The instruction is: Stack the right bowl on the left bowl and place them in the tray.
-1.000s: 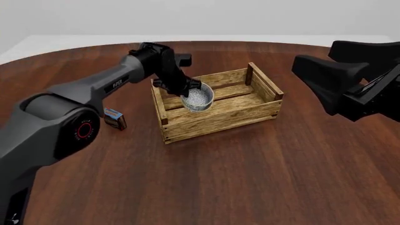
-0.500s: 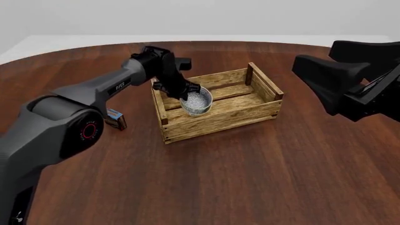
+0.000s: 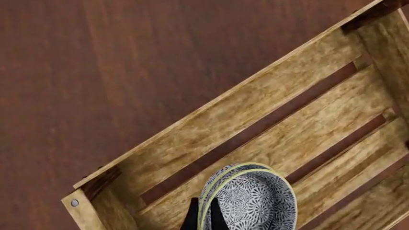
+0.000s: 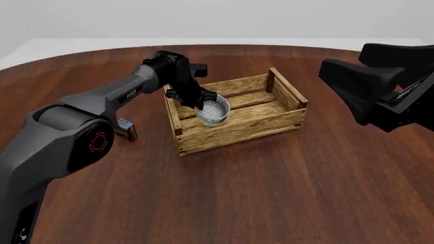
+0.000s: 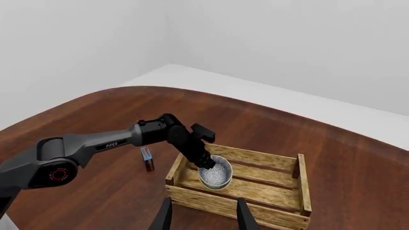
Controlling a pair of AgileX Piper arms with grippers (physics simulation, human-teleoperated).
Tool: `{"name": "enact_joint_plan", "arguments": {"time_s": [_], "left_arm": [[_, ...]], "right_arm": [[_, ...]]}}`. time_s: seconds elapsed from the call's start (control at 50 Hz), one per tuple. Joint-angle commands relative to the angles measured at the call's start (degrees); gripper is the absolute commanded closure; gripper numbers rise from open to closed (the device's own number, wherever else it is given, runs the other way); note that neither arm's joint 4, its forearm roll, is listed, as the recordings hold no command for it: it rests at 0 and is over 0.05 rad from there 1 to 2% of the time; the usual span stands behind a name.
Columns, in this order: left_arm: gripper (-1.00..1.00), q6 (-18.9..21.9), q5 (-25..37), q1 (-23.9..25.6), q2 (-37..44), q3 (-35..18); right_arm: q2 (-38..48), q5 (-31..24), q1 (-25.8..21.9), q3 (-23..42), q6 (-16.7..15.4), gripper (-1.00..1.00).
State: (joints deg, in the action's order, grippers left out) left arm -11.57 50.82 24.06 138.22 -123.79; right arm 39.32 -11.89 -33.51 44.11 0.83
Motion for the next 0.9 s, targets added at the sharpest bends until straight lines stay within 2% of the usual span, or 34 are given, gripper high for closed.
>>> {"name": "enact_joint_plan", "arguments": {"time_s": [0.02, 0.2, 0.22, 0.48, 0.9], "left_arm": [[1.00, -3.97, -2.63, 0.84, 2.36, 2.23], [1.00, -4.09, -2.47, 0.77, 2.39, 2.33], [-1.00, -4.07, -2.45, 0.71, 2.32, 2.37], [-1.00, -3.93, -2.25, 0.99, 1.41, 2.79], [-1.00, -3.17, -3.07, 1.20, -5.30, 7.58]], "right_arm": [[-0.31, -0.19, 0.04, 0.08, 0.11, -1.00], [-0.39, -0.20, 0.00, 0.04, 0.09, -1.00], [-0.40, -0.19, 0.01, 0.03, 0.09, -1.00], [-0.72, -0.40, -0.01, 0.09, 0.07, -1.00], [-0.86, -0.49, -0.17, 0.02, -0.03, -1.00]]}}
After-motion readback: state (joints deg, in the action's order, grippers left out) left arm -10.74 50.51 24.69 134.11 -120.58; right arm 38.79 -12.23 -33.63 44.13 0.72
